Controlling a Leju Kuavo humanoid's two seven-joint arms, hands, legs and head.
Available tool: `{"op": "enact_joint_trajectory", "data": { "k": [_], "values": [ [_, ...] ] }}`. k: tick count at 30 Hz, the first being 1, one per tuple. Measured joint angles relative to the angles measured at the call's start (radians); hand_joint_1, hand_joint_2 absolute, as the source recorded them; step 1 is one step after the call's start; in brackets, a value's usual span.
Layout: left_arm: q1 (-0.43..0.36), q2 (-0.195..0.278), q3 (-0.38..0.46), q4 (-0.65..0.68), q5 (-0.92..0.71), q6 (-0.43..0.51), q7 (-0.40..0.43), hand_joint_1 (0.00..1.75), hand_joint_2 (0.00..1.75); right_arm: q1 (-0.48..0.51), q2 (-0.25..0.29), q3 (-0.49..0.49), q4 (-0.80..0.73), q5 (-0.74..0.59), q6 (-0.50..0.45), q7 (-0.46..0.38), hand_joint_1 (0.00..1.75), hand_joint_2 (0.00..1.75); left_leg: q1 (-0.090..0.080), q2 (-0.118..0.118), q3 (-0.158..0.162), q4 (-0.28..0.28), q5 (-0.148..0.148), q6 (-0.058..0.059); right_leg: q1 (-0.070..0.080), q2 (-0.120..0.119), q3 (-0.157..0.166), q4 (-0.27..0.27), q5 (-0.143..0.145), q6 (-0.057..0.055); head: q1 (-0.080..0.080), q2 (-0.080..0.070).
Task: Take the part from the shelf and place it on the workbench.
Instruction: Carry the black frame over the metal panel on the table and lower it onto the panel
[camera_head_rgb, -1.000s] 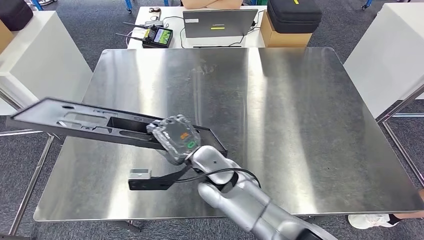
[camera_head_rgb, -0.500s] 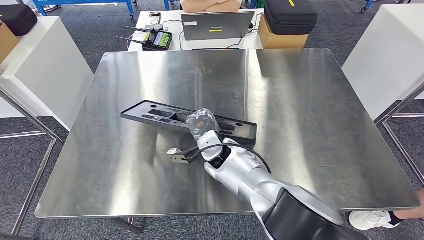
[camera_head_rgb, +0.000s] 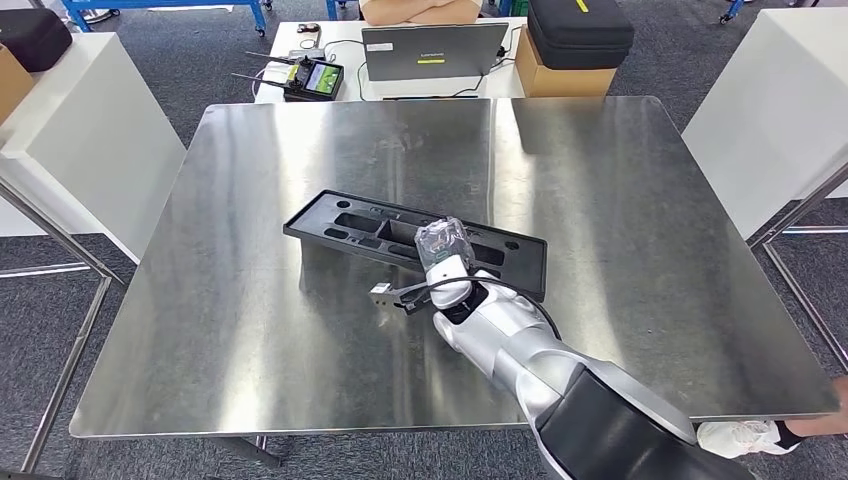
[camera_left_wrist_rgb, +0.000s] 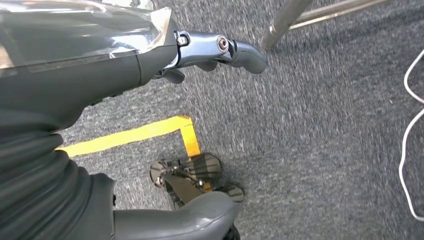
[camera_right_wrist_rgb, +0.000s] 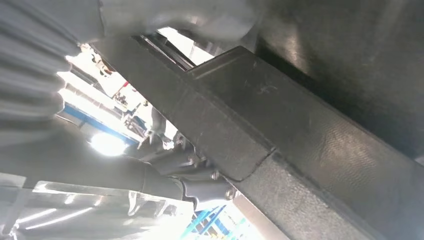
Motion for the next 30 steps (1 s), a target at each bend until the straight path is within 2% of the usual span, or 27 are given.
{"op": "enact_joint_trajectory", "data": {
  "k": [6, 25, 27, 28, 30],
  "values": [
    [0.001, 0.0, 0.014, -0.001, 0.002, 0.029, -0.002, 0.0, 0.0, 0.006, 0.019, -0.017, 0.0, 0.026, -0.063, -0.021, 0.0, 0.0, 0.0, 0.0, 0.0, 0.0, 0.0, 0.0, 0.0, 0.0, 0.0, 0.0, 0.0, 0.0, 0.0, 0.0],
    [0.004, 0.0, 0.025, 0.0, 0.004, 0.033, -0.003, 0.0, 0.0, 0.008, 0.033, -0.027, -0.002, 0.033, -0.087, -0.034, 0.0, 0.0, 0.0, 0.0, 0.0, 0.0, 0.0, 0.0, 0.0, 0.0, 0.0, 0.0, 0.0, 0.0, 0.0, 0.0],
    [0.007, 0.0, 0.029, 0.0, 0.011, 0.036, -0.011, 0.0, 0.0, 0.015, 0.036, -0.036, -0.014, 0.012, -0.158, -0.082, 0.0, 0.0, 0.0, 0.0, -0.001, 0.0, 0.0, 0.0, 0.0, 0.0, 0.0, 0.0, 0.0, 0.0, 0.0, 0.0],
    [0.012, 0.0, 0.034, 0.0, 0.016, 0.039, -0.022, 0.0, 0.0, 0.028, 0.039, -0.05, -0.042, -0.031, -0.23, -0.146, 0.0, 0.0, 0.0, 0.0, -0.001, 0.0, 0.0, 0.0, 0.0, 0.001, 0.0, 0.0, 0.0, 0.0, 0.0, 0.0],
    [0.025, 0.0, 0.048, 0.0, 0.027, 0.045, -0.049, 0.0, 0.0, 0.089, 0.048, -0.105, -0.16, -0.172, -0.388, -0.341, 0.0, 0.0, 0.0, 0.002, 0.0, 0.0, -0.001, 0.0, 0.0, 0.003, 0.0, 0.0, 0.0, 0.0, 0.0, 0.0]
  ]
}}
